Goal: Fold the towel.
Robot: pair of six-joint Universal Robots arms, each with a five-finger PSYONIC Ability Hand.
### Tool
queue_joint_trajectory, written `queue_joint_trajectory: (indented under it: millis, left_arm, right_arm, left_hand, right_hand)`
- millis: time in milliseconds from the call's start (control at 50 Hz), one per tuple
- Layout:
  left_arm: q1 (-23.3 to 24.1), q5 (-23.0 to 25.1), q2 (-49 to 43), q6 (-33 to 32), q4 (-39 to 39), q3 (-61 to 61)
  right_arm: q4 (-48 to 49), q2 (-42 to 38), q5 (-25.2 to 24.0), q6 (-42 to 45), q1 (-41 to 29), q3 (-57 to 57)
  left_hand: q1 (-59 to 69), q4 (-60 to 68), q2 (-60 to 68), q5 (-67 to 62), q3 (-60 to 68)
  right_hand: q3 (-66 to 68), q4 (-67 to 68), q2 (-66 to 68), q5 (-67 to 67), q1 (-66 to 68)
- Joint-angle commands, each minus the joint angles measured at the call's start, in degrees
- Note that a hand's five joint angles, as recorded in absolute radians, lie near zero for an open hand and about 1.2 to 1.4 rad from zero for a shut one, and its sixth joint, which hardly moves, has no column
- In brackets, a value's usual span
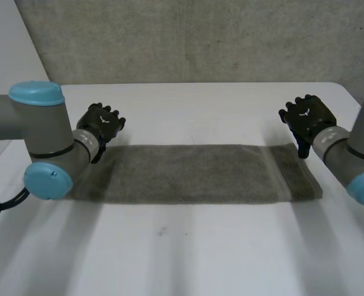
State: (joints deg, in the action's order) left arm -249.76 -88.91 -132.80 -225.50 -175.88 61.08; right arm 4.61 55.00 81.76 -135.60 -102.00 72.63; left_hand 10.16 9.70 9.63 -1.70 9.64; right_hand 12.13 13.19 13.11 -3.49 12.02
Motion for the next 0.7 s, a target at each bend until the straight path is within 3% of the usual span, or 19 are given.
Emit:
queue_joint_trajectory:
  millis: [20, 120, 160, 280, 320, 340, 380, 400, 420, 540, 620, 700]
  left_arm:
    - [1.82, 0.31, 8.24, 9.71, -0.69, 8.78]
    - [1.91, 0.31, 12.12, 16.06, -3.42, 12.66]
    - [1.91, 0.4, 14.92, 21.3, -6.39, 15.02]
    - [1.65, 0.49, 18.8, 28.18, -11.68, 18.11]
    - [1.21, 0.58, 21.25, 32.12, -14.13, 20.04]
    - [1.21, 0.58, 21.26, 32.14, -14.14, 20.04]
    - [1.03, 1.1, 23.8, 36.07, -16.16, 21.79]
    - [1.03, 1.1, 23.81, 36.09, -16.16, 21.8]
    - [1.03, 2.06, 24.86, 38.1, -17.3, 22.76]
    - [-0.02, 6.37, 28.46, 43.03, -21.08, 26.98]
    - [-0.29, 6.82, 29.53, 43.13, -21.26, 28.04]
    - [-0.46, 6.55, 30.58, 43.3, -21.17, 28.39]
  right_arm:
    - [-7.14, 7.74, -8.54, -3.79, 6.81, 11.2]
    - [-13.05, 7.57, -11.1, -3.79, 9.19, 14.11]
    - [-13.05, 6.96, -11.97, -3.79, 10.85, 15.95]
    - [-10.68, 4.23, -13.83, -3.79, 12.27, 16.66]
    - [-9.28, 3.18, -13.91, -3.79, 12.62, 16.49]
    - [-9.27, 3.18, -13.91, -3.79, 12.62, 16.49]
    - [-6.91, 2.83, -13.83, -3.88, 12.88, 16.58]
    - [-6.9, 2.83, -13.83, -3.88, 12.88, 16.58]
    - [-5.68, 3.0, -13.39, -3.88, 13.23, 16.75]
    - [-2.86, 6.24, -10.84, -3.35, 17.09, 17.45]
    - [-2.68, 8.98, -9.69, -2.73, 19.56, 17.37]
    - [-3.29, 10.38, -9.08, 3.39, 23.59, 16.75]
  left_hand:
    - [-0.16, 0.3, 0.37, 1.7, 0.36]
    - [-0.16, 0.3, 0.37, 1.7, 0.36]
    - [-0.16, 0.3, 0.37, 1.7, 0.36]
    - [-0.16, 0.3, 0.37, 1.7, 0.36]
    - [-0.16, 0.3, 0.37, 1.7, 0.36]
    - [-0.16, 0.3, 0.37, 1.7, 0.36]
    - [-0.16, 0.3, 0.37, 1.7, 0.36]
    - [-0.16, 0.3, 0.37, 1.7, 0.36]
    - [-0.16, 0.3, 0.37, 1.7, 0.36]
    - [-0.16, 0.3, 0.37, 1.7, 0.36]
    - [-0.16, 0.3, 0.37, 1.7, 0.36]
    - [-0.16, 0.3, 0.37, 1.7, 0.36]
  right_hand:
    - [-2.13, -3.19, -3.11, 3.49, -2.02]
    - [-1.2, -2.27, -2.19, 2.57, -1.09]
    - [6.99, 5.93, 6.01, -5.63, 7.1]
    - [20.67, 19.6, 19.68, -19.3, 20.78]
    - [34.54, 33.47, 33.56, -33.17, 34.65]
    - [34.63, 33.56, 33.64, -33.26, 34.74]
    - [57.72, 56.65, 56.73, -56.35, 57.83]
    - [57.84, 56.77, 56.86, -56.47, 57.95]
    - [67.77, 66.71, 66.79, -66.41, 67.88]
    - [67.87, 66.81, 66.89, -66.51, 67.98]
    - [67.87, 66.81, 66.89, -66.51, 67.98]
    - [67.87, 66.81, 66.89, -66.51, 67.98]
